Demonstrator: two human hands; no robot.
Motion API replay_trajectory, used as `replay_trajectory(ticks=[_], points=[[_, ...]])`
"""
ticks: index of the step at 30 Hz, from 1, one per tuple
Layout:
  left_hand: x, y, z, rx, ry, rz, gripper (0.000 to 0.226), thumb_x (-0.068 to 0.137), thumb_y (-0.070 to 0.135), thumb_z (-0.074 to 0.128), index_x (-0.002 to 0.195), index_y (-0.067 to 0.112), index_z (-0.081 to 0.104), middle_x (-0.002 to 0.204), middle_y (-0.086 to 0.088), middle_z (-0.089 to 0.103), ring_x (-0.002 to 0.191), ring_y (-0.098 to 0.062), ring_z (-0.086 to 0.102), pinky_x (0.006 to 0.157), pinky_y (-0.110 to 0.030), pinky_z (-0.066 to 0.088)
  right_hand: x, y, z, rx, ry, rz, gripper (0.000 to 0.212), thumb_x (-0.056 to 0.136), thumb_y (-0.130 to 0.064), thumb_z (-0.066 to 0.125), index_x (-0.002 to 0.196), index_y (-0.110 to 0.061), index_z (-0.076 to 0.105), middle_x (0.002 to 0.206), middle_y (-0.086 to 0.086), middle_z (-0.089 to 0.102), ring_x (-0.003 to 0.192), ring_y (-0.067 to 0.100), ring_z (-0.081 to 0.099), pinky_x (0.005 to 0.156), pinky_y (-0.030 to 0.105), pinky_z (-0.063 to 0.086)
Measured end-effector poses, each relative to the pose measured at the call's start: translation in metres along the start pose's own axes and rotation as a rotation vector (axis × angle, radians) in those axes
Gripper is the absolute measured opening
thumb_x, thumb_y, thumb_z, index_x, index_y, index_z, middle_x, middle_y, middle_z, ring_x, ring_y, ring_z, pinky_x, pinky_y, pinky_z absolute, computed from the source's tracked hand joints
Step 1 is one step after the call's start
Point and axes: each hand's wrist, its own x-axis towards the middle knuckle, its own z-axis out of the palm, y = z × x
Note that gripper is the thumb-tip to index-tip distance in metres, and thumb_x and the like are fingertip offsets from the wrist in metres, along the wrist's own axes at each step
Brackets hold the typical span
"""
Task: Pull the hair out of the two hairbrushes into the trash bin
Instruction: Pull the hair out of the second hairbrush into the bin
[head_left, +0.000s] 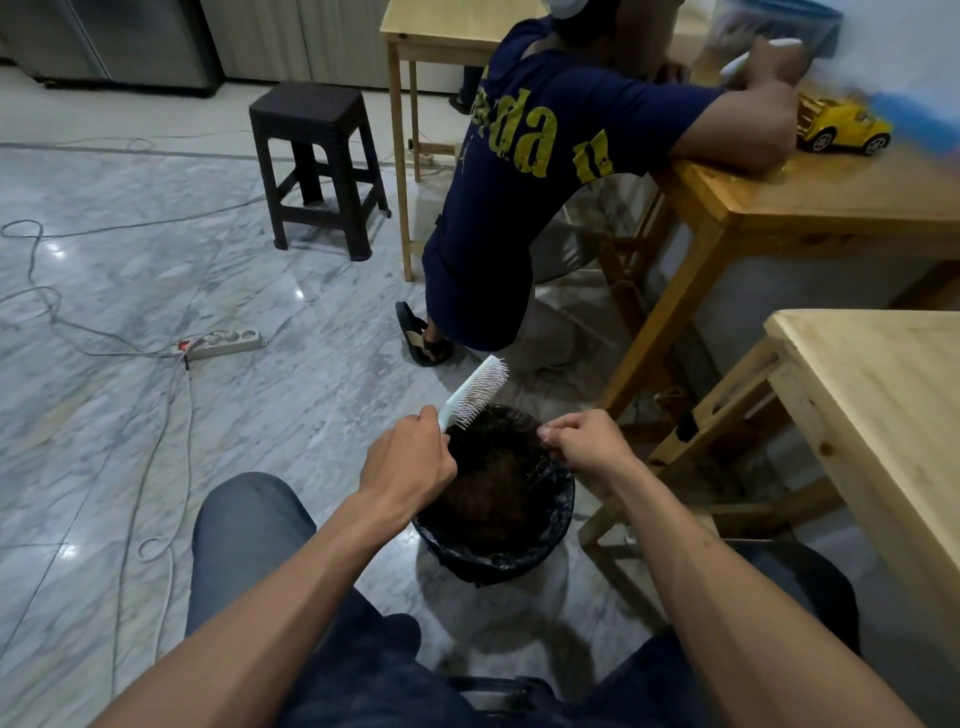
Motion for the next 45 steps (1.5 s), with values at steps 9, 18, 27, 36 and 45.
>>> replay_trajectory(ticks=[9, 18, 27, 36, 45], points=[[-0.009, 0.019, -0.006, 0.044, -0.006, 0.048, 0.018, 0.097, 0.025, 0.047, 0.105, 0.009, 0.051, 0.097, -0.014, 0.064, 0.08, -0.038, 0.061, 0.06, -0.038, 0.038, -0.026, -0.045, 0.003, 0.168, -0.232, -0.047, 0.064, 0.079, -0.073, 0.072, 0.101, -0.013, 0.082, 0.085, -0.007, 0.08, 0.079, 0.007, 0.073, 0.078, 0.026, 0.055], [-0.001, 0.023, -0.007, 0.066, -0.02, 0.078, 0.019, 0.097, 0.025, 0.048, 0.106, 0.009, 0.053, 0.096, -0.013, 0.064, 0.079, -0.038, 0.063, 0.059, -0.039, 0.042, -0.022, -0.046, -0.003, 0.221, -0.212, -0.129, 0.027, 0.091, -0.024, 0.08, 0.095, 0.003, 0.08, 0.081, 0.004, 0.078, 0.071, 0.012, 0.064, 0.066, 0.021, 0.052], [0.009, 0.02, -0.019, 0.064, -0.023, 0.046, 0.016, 0.098, 0.023, 0.047, 0.1, 0.008, 0.051, 0.082, -0.008, 0.054, 0.064, -0.029, 0.047, 0.057, -0.037, 0.036, -0.003, -0.031, -0.025, -0.234, -0.11, 0.022, 0.018, 0.087, -0.02, 0.081, 0.08, -0.004, 0.083, 0.08, 0.014, 0.08, 0.064, 0.017, 0.066, 0.068, 0.037, 0.06], [0.007, 0.024, -0.012, 0.013, -0.087, 0.084, 0.022, 0.095, 0.025, 0.051, 0.107, 0.007, 0.053, 0.098, -0.016, 0.066, 0.083, -0.039, 0.063, 0.062, -0.04, 0.042, -0.011, -0.054, -0.015, 0.241, -0.474, -0.056, 0.072, 0.087, -0.013, 0.082, 0.151, -0.014, 0.049, 0.13, 0.005, 0.067, 0.087, 0.01, 0.071, 0.076, 0.027, 0.053], [0.008, 0.017, -0.013, -0.242, -0.198, 0.109, 0.055, 0.082, 0.01, 0.052, 0.134, 0.015, 0.039, 0.089, -0.006, 0.058, 0.071, -0.026, 0.057, 0.058, -0.034, 0.042, -0.008, -0.053, -0.001, 0.453, -0.53, -0.005, 0.042, 0.09, -0.005, 0.078, 0.13, -0.005, 0.065, 0.102, 0.007, 0.078, 0.082, 0.014, 0.074, 0.076, 0.024, 0.057]])
